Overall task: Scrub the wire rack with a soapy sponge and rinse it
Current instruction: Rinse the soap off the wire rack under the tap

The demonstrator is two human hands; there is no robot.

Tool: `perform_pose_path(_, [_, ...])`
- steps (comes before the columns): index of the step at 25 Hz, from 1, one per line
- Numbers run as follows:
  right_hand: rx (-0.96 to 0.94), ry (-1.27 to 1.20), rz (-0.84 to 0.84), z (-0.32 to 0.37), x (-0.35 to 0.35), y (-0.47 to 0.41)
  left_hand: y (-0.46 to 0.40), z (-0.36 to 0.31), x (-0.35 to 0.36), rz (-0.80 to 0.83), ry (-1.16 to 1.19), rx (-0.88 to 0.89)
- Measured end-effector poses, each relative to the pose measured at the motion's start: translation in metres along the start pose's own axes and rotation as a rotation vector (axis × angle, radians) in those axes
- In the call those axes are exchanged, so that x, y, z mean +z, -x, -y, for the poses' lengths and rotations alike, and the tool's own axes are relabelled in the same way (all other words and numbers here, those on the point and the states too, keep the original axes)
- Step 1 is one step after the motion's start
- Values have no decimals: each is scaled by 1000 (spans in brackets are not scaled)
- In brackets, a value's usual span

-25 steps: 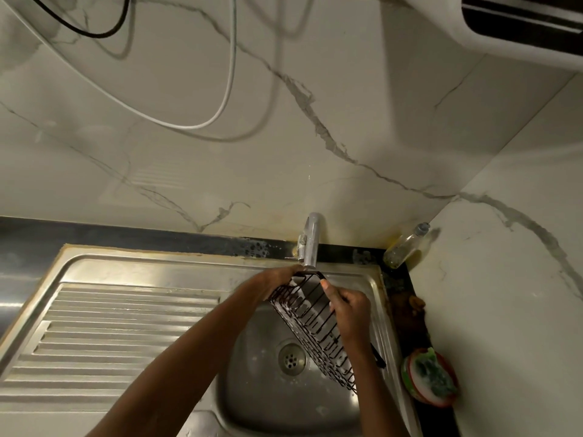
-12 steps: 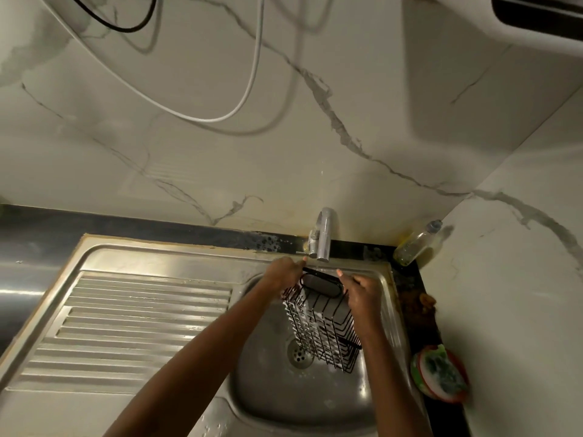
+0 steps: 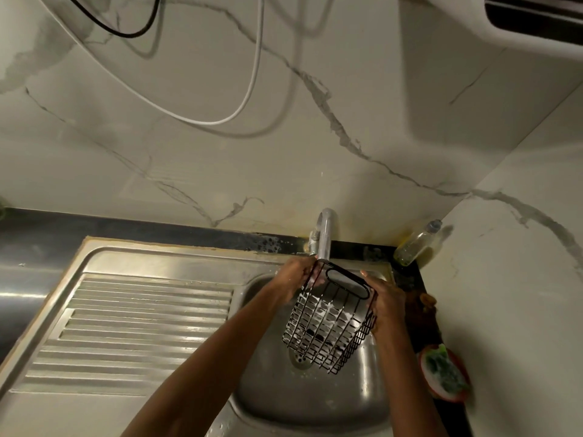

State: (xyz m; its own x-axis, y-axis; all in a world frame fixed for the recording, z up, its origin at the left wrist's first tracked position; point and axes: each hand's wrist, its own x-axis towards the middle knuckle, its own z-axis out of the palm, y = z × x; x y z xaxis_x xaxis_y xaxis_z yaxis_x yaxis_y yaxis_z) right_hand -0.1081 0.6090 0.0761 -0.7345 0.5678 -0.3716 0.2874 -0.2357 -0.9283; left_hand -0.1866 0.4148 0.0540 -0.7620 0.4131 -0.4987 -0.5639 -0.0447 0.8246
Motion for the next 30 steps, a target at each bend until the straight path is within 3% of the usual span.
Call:
perform_pose_path(7, [43, -213, 10, 13, -19, -15, -16, 25, -10, -14, -308, -21])
perform_pose_path(9, [15, -172, 15, 9, -16, -19, -20, 18, -4, 7, -308, -19])
perform_pose_path(13, [-104, 50, 13, -16, -9, -33, -33, -9, 18, -100, -226, -54])
perform_pose_path(16, [-62, -22, 101, -32, -12, -49, -24, -13, 25, -141, -162, -43])
perform_pose_path(22, [-77, -218, 160, 39, 3, -3, -15, 20, 18, -241, -84, -55])
perform_pose_path(30, [-43, -230, 61, 6, -4, -27, -15, -1, 30, -249, -82, -207])
